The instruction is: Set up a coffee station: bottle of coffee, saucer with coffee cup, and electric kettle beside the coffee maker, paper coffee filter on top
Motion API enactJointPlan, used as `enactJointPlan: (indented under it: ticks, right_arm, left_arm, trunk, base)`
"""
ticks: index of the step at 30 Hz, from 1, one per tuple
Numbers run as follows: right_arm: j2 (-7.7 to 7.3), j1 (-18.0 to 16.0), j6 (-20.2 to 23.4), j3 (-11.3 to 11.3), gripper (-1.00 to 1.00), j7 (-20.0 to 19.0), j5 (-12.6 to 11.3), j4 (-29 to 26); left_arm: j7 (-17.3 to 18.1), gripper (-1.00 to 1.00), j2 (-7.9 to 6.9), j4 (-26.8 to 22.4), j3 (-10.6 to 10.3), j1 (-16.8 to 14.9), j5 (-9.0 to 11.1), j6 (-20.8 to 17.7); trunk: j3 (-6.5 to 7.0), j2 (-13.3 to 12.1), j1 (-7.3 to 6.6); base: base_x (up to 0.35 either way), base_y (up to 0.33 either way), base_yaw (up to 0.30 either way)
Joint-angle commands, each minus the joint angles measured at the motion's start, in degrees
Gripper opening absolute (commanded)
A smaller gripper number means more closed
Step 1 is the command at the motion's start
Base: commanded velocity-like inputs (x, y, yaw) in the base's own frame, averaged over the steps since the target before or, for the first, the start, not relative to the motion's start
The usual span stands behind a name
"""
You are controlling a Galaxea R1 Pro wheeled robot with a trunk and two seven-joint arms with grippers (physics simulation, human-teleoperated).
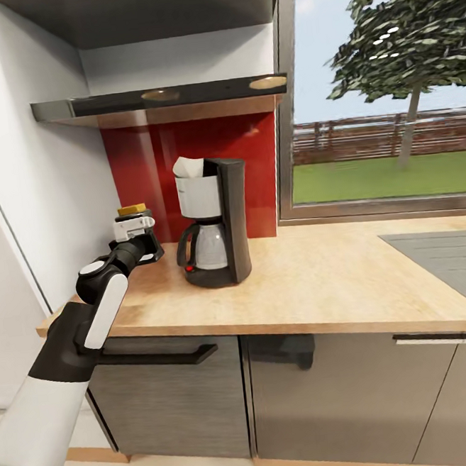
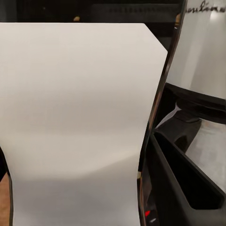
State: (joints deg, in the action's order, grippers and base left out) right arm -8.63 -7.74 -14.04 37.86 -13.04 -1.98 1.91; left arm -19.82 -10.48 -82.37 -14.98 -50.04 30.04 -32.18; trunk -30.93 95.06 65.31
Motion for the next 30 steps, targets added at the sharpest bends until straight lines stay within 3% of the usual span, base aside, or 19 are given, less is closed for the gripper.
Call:
enactJointPlan:
  ticks: [1, 30]
  right_arm:
    - [0.02, -0.1, -0.4, 0.2, 1.0, -0.2, -0.2, 0.2]
    - [0.02, -0.1, -0.5, 0.2, 1.0, -0.2, -0.2, 0.2]
  left_arm:
    - [-0.5, -1.0, -0.06, -0.1, -0.1, -0.1, 0.5, -0.2]
    - [-0.4, -1.0, -0.06, -0.1, -0.1, -0.1, 0.5, -0.2]
  trunk:
    - [-0.06, 0.0, 0.0]
    - [-0.06, 0.0, 0.0]
  base:
    - [0.0, 0.0, 0.0]
    - [0.071, 0.0, 0.0]
